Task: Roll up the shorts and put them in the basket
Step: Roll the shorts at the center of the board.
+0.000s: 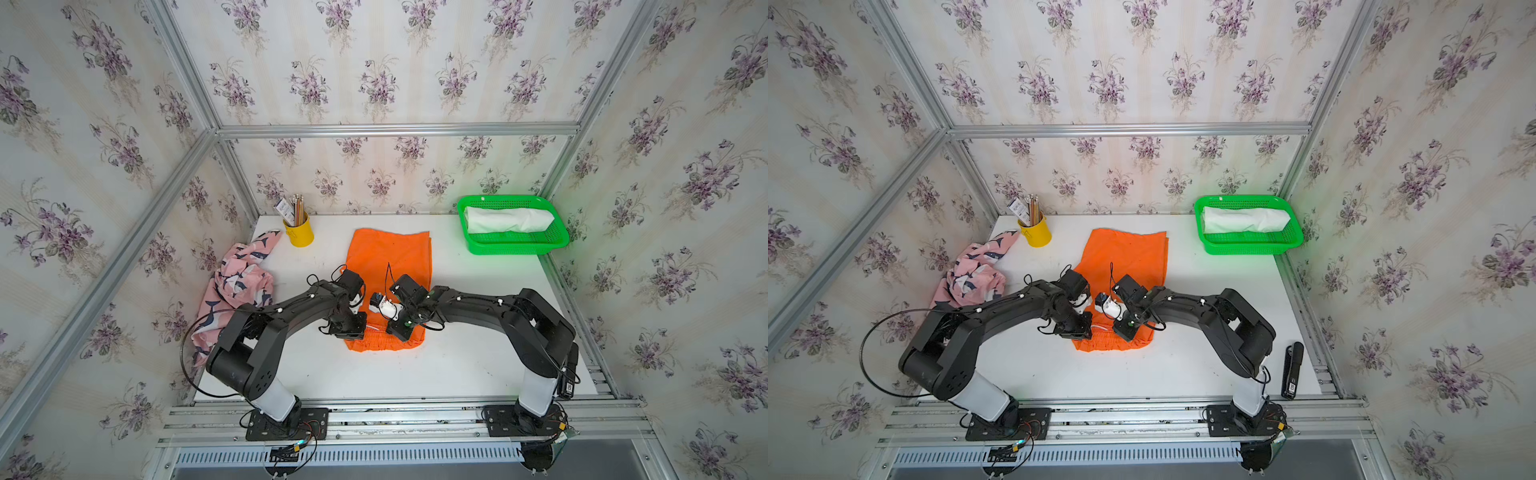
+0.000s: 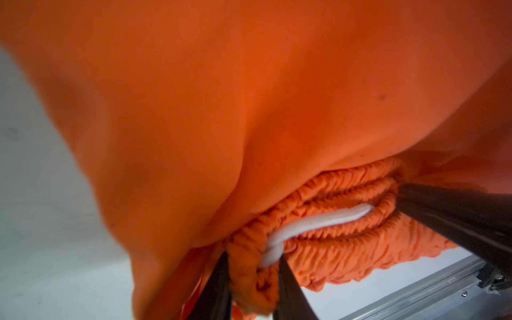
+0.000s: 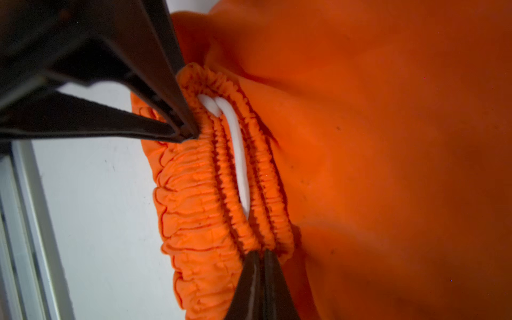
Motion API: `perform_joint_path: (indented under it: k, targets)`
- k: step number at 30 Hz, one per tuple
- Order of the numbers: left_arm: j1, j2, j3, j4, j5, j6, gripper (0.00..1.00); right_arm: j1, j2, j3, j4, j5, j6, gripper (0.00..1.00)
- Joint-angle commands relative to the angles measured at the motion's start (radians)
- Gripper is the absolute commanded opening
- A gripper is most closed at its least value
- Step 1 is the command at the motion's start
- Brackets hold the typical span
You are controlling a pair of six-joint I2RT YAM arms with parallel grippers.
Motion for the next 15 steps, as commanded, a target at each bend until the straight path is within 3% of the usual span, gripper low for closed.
perform_joint_path:
  k: [1,4,5,9,15]
  targets:
    - [0.003,-0.075,0.004,-0.017,-0.077,-0.022,0.40,-0.042,0.030,-0.023,-0.017,-0.117,0.124,0.00]
    - [0.003,-0.151,0.001,-0.061,-0.089,-0.070,0.54,-0.062,0.057,-0.049,0.015,-0.161,0.193,0.00]
    - [0.003,-0.200,-0.005,-0.076,-0.088,-0.099,0.63,-0.067,0.060,-0.065,0.034,-0.170,0.217,0.00]
    - [0.003,-0.311,-0.090,-0.049,-0.019,-0.244,0.76,-0.086,0.079,-0.104,0.082,-0.191,0.297,0.00]
    - [-0.002,-0.423,-0.312,0.306,0.156,-0.493,0.85,-0.088,0.096,-0.120,0.109,-0.230,0.340,0.00]
